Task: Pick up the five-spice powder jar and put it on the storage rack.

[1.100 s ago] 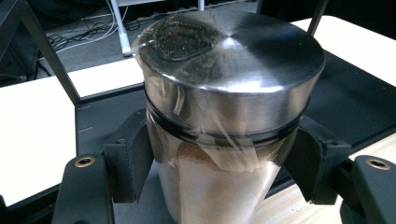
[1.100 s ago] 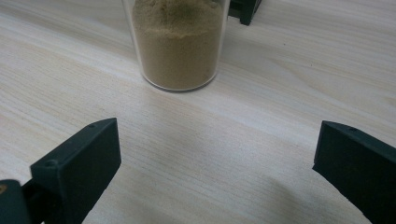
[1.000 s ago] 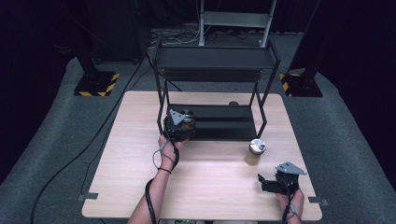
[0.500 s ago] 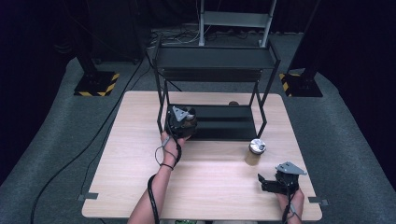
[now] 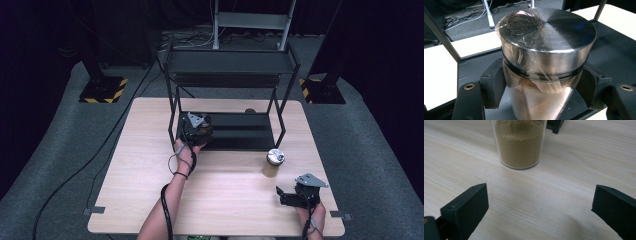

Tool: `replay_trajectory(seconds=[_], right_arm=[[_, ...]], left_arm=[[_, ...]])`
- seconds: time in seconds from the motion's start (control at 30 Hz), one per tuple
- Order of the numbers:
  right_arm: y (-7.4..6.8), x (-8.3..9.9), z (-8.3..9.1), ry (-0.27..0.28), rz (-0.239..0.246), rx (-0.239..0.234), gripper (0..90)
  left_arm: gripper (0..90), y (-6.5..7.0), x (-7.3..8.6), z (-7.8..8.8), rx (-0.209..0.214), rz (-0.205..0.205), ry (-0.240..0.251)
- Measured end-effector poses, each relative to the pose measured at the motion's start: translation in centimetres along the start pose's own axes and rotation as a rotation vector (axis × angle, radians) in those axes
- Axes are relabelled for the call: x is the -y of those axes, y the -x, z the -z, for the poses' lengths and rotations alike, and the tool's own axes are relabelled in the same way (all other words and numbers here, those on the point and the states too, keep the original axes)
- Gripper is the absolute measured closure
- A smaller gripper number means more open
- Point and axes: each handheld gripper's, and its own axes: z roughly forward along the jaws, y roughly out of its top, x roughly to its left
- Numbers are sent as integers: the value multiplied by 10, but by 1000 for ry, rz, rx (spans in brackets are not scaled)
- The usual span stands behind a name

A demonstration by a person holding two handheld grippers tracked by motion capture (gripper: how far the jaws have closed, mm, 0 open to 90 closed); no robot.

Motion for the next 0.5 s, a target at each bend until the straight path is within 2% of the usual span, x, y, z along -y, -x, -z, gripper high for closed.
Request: replay_trajectory(seconds=[0.5], right_arm=[[0,0,0,-2,-1,-1,0]], left_arm=[[309,-1,-4,-17,-15,11,-25]])
